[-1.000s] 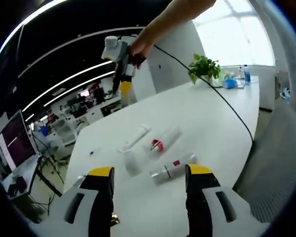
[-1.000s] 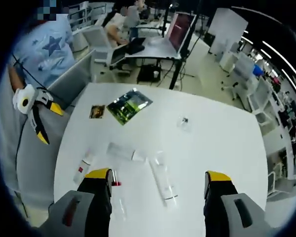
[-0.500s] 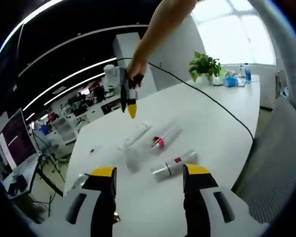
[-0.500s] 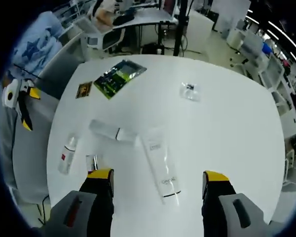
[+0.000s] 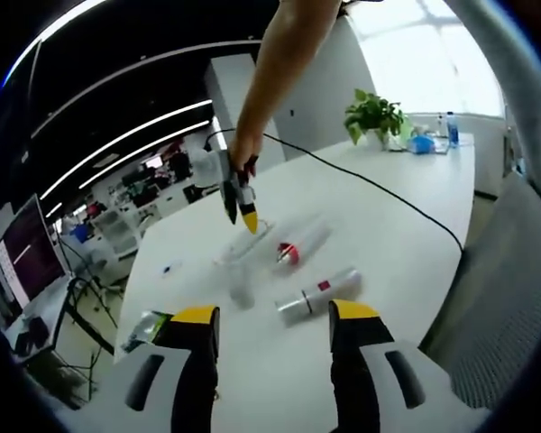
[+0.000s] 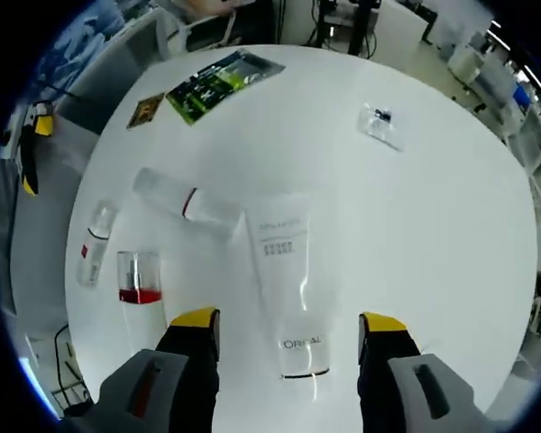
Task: Arrange the skincare products in the storage area until every visible bottle or jar stands upright without overlapping.
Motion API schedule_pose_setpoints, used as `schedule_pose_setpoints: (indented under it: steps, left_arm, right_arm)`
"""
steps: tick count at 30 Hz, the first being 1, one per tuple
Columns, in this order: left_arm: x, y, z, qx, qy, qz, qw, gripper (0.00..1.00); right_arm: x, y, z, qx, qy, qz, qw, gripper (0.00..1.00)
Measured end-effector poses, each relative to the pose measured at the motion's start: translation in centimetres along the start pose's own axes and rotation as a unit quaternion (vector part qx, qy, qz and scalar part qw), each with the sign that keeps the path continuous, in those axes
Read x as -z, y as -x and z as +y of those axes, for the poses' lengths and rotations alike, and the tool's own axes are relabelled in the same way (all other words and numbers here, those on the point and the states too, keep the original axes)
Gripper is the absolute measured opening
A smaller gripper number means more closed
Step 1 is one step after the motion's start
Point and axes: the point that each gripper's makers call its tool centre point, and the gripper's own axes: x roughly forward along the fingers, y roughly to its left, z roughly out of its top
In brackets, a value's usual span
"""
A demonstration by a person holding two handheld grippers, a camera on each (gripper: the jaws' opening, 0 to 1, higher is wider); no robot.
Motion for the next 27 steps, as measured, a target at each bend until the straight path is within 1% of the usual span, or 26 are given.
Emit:
schedule_pose_setpoints:
  steps: [3,5,6,10,13,15,16,18,20,21,24,27]
  left_arm:
    - [0.2,-0.1,-0.1,0.002,0.000,0.005,1.0000,0.43]
    - [0.3,-0.1,-0.2,0.003,0.000,0.008,1.0000,0.43]
    - [0.3,-0.1,-0.3,0.004,0.000,0.008,1.0000,0.42]
    - [0.5,-0.1,-0.5,0.009,0.000,0.012,0.9999,0.42]
    - [0.6,-0.2,-0.6,0.012,0.001,0.014,0.9998,0.40]
    - [0.3,-0.2,-0.9,0.019,0.015,0.004,0.9997,0.40]
    - [0.1,-0.1,-0.9,0.019,0.021,-0.001,0.9996,0.41]
    - [0.2,-0.1,-0.7,0.014,0.023,0.001,0.9996,0.45]
    - [0.0,-0.2,-0.4,0.005,0.031,-0.004,0.9995,0.53]
    - [0.0,-0.2,-0.4,0.005,0.033,-0.005,0.9994,0.55]
    - [0.1,-0.3,-0.7,0.010,0.025,-0.003,0.9996,0.60]
    - [0.0,-0.4,-0.7,0.010,0.029,-0.007,0.9995,0.65]
  right_arm:
    - [0.1,-0.8,-0.1,-0.011,-0.005,0.000,0.9999,0.61]
    - [0.4,-1.4,-0.4,-0.008,-0.004,0.004,0.9999,0.59]
    - [0.6,-1.6,-0.4,-0.008,0.003,0.010,0.9999,0.58]
    - [0.9,-2.3,-0.3,-0.015,0.012,0.014,0.9997,0.54]
    - [1.1,-2.7,-0.5,-0.013,0.016,0.018,0.9996,0.53]
    - [1.1,-2.7,-0.6,-0.008,0.016,0.015,0.9997,0.51]
    - [1.1,-2.7,-0.8,-0.006,0.024,0.016,0.9996,0.50]
    - [1.0,-2.5,-0.9,-0.008,0.013,0.010,0.9998,0.49]
    - [0.9,-2.6,-1.0,-0.006,0.004,0.003,1.0000,0.48]
    - [0.9,-2.6,-1.0,-0.005,0.003,0.002,1.0000,0.48]
    - [0.9,-2.6,-0.9,-0.004,0.003,0.004,1.0000,0.48]
    - [1.0,-2.6,-0.9,-0.003,-0.001,0.005,1.0000,0.48]
